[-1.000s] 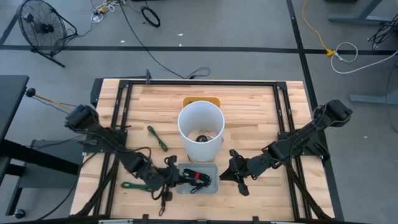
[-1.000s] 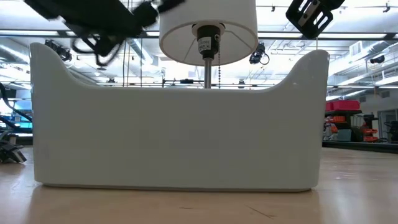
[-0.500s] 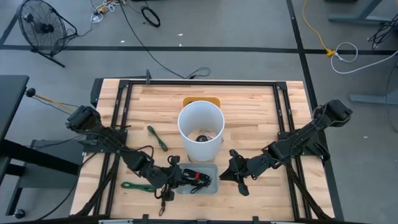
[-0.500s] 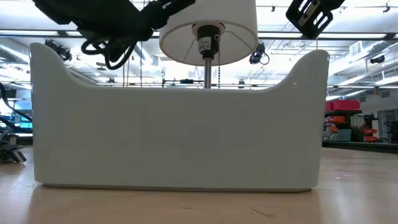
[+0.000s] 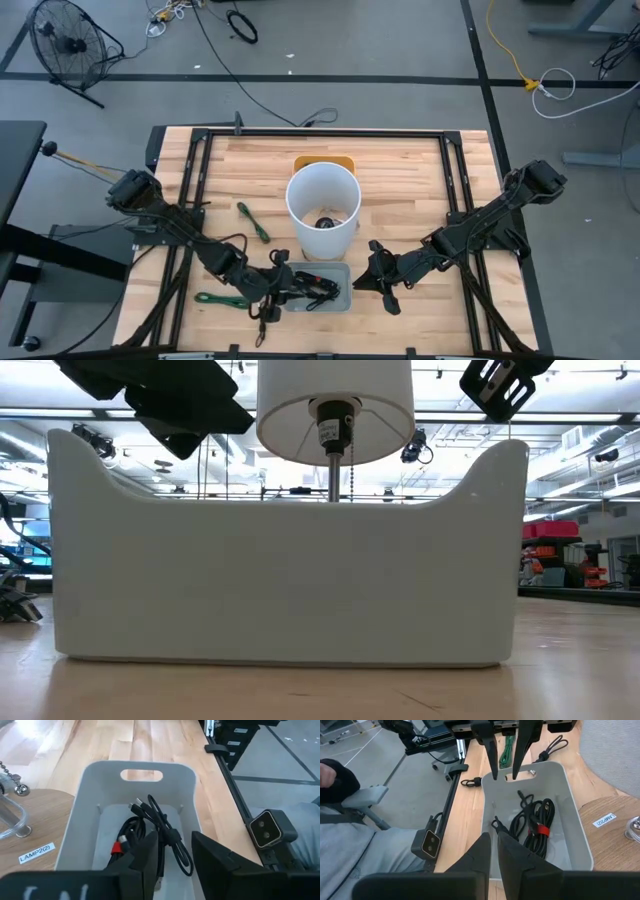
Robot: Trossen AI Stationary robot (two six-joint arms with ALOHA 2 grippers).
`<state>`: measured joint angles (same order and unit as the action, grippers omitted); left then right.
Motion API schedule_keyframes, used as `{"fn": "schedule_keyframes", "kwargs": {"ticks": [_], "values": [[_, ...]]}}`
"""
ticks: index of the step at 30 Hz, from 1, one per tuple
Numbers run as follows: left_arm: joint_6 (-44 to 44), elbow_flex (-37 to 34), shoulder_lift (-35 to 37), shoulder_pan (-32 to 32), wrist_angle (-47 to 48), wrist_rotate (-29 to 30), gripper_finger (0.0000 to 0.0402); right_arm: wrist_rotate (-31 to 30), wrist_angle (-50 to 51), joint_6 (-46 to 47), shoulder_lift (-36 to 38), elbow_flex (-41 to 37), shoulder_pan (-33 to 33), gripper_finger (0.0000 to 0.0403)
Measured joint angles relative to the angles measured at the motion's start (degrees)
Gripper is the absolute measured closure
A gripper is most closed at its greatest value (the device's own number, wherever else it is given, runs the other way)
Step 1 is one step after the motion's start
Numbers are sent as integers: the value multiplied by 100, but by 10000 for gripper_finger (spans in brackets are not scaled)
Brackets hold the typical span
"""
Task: Pick & Place USB Port
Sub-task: Put the green charger cable into the yellow bin
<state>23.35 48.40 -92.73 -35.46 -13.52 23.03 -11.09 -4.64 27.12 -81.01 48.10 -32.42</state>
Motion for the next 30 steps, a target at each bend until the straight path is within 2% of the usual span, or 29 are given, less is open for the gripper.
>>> {"fn": "schedule_keyframes", "kwargs": {"ticks": [4, 9, 14, 17, 20, 22, 25, 30], "values": [[87, 0, 126, -19, 170, -428, 283, 0, 0, -1, 0, 0, 0, 365], [388, 2, 696, -50, 1234, -625, 293, 0, 0, 32, 0, 0, 2, 365], [129, 4, 1339, -40, 3056, -198, 306, 2, 0, 91, 0, 0, 1, 365], [11, 4, 1632, -2, 4343, 362, 316, 0, 2, 91, 0, 0, 0, 365], [491, 2, 1849, 157, 5600, 932, 325, 0, 2, 90, 0, 0, 2, 365], [736, 2, 1925, 357, 6195, 1023, 328, 0, 2, 85, 0, 0, 0, 365], [679, -1, 1935, 613, 6807, 1022, 327, 0, 2, 69, 0, 0, 1, 365], [-581, -9, 1847, 1042, 6948, 1020, 317, 0, 2, 65, 0, 0, 2, 365]]}}
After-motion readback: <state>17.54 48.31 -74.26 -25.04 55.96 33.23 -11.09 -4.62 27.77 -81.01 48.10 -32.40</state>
